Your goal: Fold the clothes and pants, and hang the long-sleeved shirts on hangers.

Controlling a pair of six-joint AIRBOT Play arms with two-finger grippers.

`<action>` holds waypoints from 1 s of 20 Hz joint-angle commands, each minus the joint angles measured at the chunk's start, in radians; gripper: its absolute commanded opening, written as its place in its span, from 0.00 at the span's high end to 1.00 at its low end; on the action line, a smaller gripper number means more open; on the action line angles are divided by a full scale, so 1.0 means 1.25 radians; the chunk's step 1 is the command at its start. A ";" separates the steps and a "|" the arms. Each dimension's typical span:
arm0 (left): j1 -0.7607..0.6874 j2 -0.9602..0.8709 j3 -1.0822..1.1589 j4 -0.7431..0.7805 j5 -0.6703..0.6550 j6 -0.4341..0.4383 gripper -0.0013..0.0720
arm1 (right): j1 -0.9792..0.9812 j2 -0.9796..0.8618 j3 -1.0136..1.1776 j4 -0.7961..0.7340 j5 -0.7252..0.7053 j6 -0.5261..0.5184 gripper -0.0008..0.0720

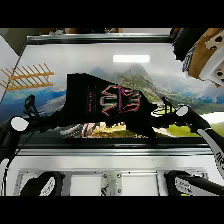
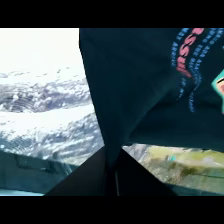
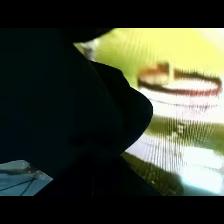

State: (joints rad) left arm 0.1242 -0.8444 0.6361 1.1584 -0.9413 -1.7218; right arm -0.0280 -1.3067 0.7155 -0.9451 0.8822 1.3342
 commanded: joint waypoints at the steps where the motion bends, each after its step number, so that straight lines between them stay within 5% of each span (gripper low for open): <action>1: 0.013 0.025 0.119 -0.001 -0.025 0.012 0.97 | -0.002 0.073 0.132 -0.120 0.081 -0.003 0.97; 5: 0.007 0.135 0.433 -0.008 -0.025 0.010 0.97 | -0.045 0.261 0.466 -0.201 0.209 0.001 0.97; 10: -0.052 0.273 0.682 -0.005 0.053 0.010 0.97 | -0.046 0.463 0.747 -0.199 0.115 0.046 0.97; 15: -0.083 0.322 0.760 -0.005 0.076 0.010 0.97 | -0.046 0.572 0.796 -0.198 -0.006 0.080 0.97; 20: -0.083 0.250 0.761 -0.002 0.018 0.010 0.97 | -0.046 0.526 0.795 -0.154 0.045 0.112 0.98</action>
State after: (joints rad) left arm 0.0238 -0.4885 1.5738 1.1519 -0.8738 -1.7088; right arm -0.0849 -0.6243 1.7004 -1.1797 0.9150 1.4509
